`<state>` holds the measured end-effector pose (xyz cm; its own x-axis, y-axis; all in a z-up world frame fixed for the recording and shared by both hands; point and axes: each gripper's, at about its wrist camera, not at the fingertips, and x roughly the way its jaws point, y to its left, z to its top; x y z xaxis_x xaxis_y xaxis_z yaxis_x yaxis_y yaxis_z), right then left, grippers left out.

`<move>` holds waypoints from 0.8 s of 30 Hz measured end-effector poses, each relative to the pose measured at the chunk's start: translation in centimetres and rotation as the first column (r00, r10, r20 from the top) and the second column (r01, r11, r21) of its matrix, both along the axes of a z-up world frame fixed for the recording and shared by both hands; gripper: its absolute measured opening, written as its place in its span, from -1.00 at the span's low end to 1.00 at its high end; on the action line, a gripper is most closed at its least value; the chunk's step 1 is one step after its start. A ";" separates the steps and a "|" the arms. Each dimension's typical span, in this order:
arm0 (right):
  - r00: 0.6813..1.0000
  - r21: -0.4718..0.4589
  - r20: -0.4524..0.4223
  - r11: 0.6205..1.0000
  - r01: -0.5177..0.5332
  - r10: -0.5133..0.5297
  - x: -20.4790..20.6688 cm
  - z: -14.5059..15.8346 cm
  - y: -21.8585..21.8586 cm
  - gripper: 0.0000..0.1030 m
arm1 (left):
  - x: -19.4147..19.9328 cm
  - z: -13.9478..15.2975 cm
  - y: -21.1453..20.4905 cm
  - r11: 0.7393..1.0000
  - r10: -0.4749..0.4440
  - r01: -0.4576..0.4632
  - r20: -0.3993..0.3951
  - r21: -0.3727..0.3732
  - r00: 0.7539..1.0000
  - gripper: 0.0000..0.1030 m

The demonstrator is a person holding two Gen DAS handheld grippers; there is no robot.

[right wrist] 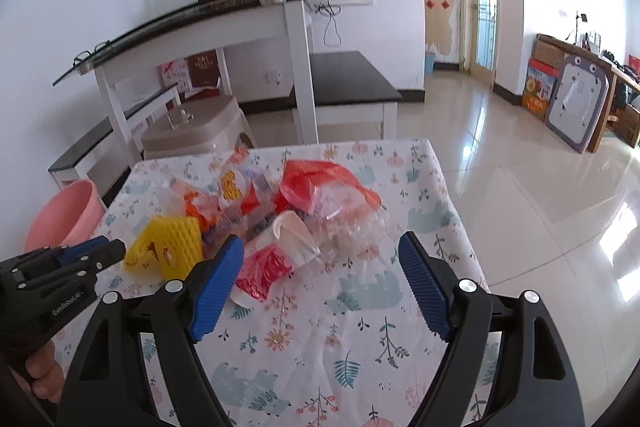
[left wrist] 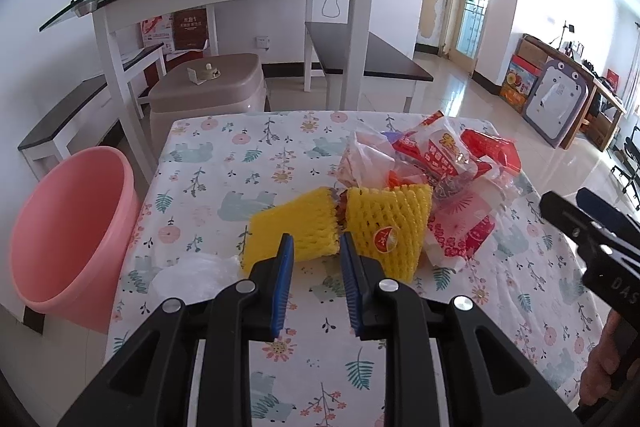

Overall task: Collect trash
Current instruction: 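Move the left tool toward the yellow foam nets on the pile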

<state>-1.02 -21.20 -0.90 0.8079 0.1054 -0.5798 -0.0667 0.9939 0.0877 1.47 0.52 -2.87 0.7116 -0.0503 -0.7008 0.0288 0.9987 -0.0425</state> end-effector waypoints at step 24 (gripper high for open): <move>0.999 -0.015 0.043 1.000 -0.018 0.018 -0.9 0.3 0.6 0.56 | -0.3 0.4 1.3 0.999 0.043 -0.043 0.020 -0.005 0.999 -0.56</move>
